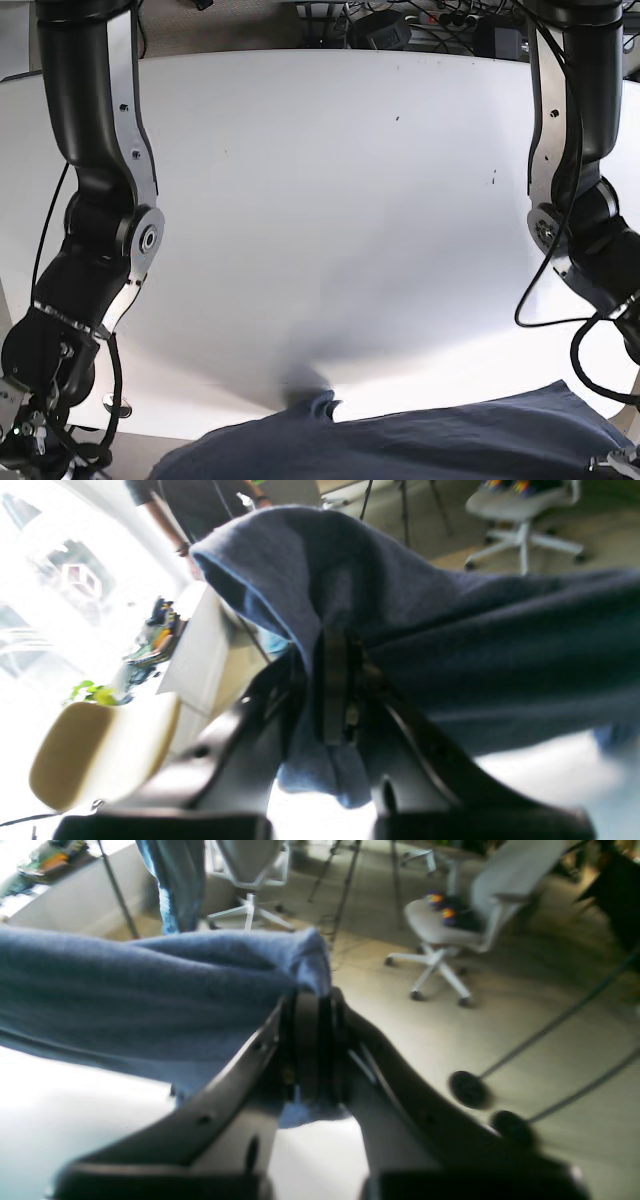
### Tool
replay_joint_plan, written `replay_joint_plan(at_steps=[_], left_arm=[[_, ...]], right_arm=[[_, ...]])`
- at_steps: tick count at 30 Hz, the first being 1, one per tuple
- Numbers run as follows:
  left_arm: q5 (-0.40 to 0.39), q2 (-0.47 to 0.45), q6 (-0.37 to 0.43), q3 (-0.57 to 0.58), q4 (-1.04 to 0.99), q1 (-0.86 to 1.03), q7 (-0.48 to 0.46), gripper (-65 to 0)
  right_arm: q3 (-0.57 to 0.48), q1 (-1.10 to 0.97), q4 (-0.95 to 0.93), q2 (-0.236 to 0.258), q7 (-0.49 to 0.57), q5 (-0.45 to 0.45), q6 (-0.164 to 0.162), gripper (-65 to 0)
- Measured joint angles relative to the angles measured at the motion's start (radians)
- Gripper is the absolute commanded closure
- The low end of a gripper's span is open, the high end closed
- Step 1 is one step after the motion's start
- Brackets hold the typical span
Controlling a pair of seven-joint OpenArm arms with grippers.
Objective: Fold the T-shirt properly
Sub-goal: 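Shake and lay the navy shirt flat with both grippers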
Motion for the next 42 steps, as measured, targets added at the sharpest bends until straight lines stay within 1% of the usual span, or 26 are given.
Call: replay_joint_plan(at_steps=[1,2,4,5,7,8,9,11,12,14,16,19,21,23,25,27,30,34,36,37,38,39,41,42], left_arm=[[-0.004,-0.002,0.001,-0.002,0.039,0.057,0.010,-0.1],[-0.027,-0.003,0.001,-0.002,0.077,0.123,0.014,-0.1],[-0.086,0.001,0.000,-0.030,0.153,0.280,0.014,-0.1],[-0.106,0.007,-0.002,-0.065,0.193,0.397,0.020,-0.1],[-0.130,0.010,-0.002,-0.108,0.225,0.541,0.024,-0.1],[-0.151,0.016,-0.002,-0.130,0.237,0.605,0.022,-0.1],[-0.173,0.030,-0.001,-0.166,0.256,0.695,0.018,-0.1],[-0.200,0.043,0.002,-0.194,0.270,0.818,0.017,-0.1],[-0.215,0.047,0.001,-0.203,0.274,0.900,0.014,-0.1],[-0.238,0.054,0.002,-0.206,0.282,0.990,-0.026,-0.1],[-0.248,0.057,0.002,-0.205,0.298,1.065,-0.059,0.0],[-0.249,0.057,0.001,-0.216,0.316,1.172,-0.061,0.0],[-0.256,0.064,0.001,-0.265,0.355,1.241,-0.069,0.0],[-0.255,0.089,0.001,-0.300,0.377,1.291,-0.072,0.0],[-0.256,0.102,0.001,-0.318,0.401,1.336,-0.071,0.0],[-0.256,0.135,0.001,-0.361,0.425,1.368,-0.077,0.0],[-0.255,0.184,0.002,-0.392,0.454,1.427,-0.070,0.0],[-0.256,0.197,0.001,-0.398,0.489,1.486,-0.069,0.0],[-0.262,0.209,-0.002,-0.421,0.492,1.502,-0.071,-0.4],[-0.262,0.211,-0.002,-0.432,0.492,1.509,-0.071,-0.6],[-0.258,0.210,-0.002,-0.435,0.492,1.515,-0.071,-1.4],[-0.253,0.210,-0.002,-0.436,0.492,1.516,-0.069,-4.9],[-0.248,0.207,0.000,-0.436,0.492,1.511,-0.069,-17.9],[-0.248,0.204,0.002,-0.436,0.492,1.508,-0.069,-24.6]], right_arm=[[0.002,-0.060,0.050,0.000,-0.007,0.000,0.007,-1.9],[0.002,-0.129,0.100,-0.001,-0.026,-0.001,0.020,-1.9],[0.002,-0.279,0.187,-0.010,-0.048,-0.005,0.020,-1.9],[0.003,-0.392,0.231,-0.011,-0.047,-0.001,0.027,-1.9],[0.006,-0.531,0.273,-0.014,-0.047,0.004,0.027,-1.9],[0.009,-0.598,0.290,-0.019,-0.035,0.019,0.024,-1.9],[0.007,-0.698,0.318,-0.023,0.004,0.055,0.019,-1.9],[0.006,-0.821,0.339,-0.027,0.020,0.084,0.020,-1.9],[0.024,-0.897,0.349,-0.034,0.016,0.083,0.019,-1.9],[0.069,-0.983,0.366,-0.053,0.017,0.095,0.017,-1.9],[0.091,-1.046,0.370,-0.064,0.018,0.098,0.016,-1.9],[0.113,-1.136,0.410,-0.068,0.021,0.106,0.019,-1.9],[0.113,-1.210,0.457,-0.068,0.031,0.110,0.020,-1.9],[0.113,-1.274,0.485,-0.069,0.029,0.119,0.024,-1.9],[0.112,-1.312,0.496,-0.072,0.030,0.126,0.023,-1.9],[0.112,-1.349,0.501,-0.070,0.029,0.136,0.023,-2.1],[0.120,-1.405,0.503,-0.069,0.029,0.175,0.023,-2.1],[0.158,-1.471,0.511,-0.067,0.031,0.195,0.023,-2.4],[0.175,-1.505,0.541,-0.067,0.029,0.209,0.023,-2.7],[0.179,-1.515,0.557,-0.067,0.029,0.208,0.023,-4.1],[0.179,-1.521,0.571,-0.067,0.029,0.208,0.024,-8.2],[0.179,-1.524,0.582,-0.068,0.029,0.209,0.023,-14.9],[0.179,-1.528,0.594,-0.067,0.025,0.210,0.023,-31.2],[0.179,-1.527,0.594,-0.066,0.013,0.209,0.023,-38.4]])
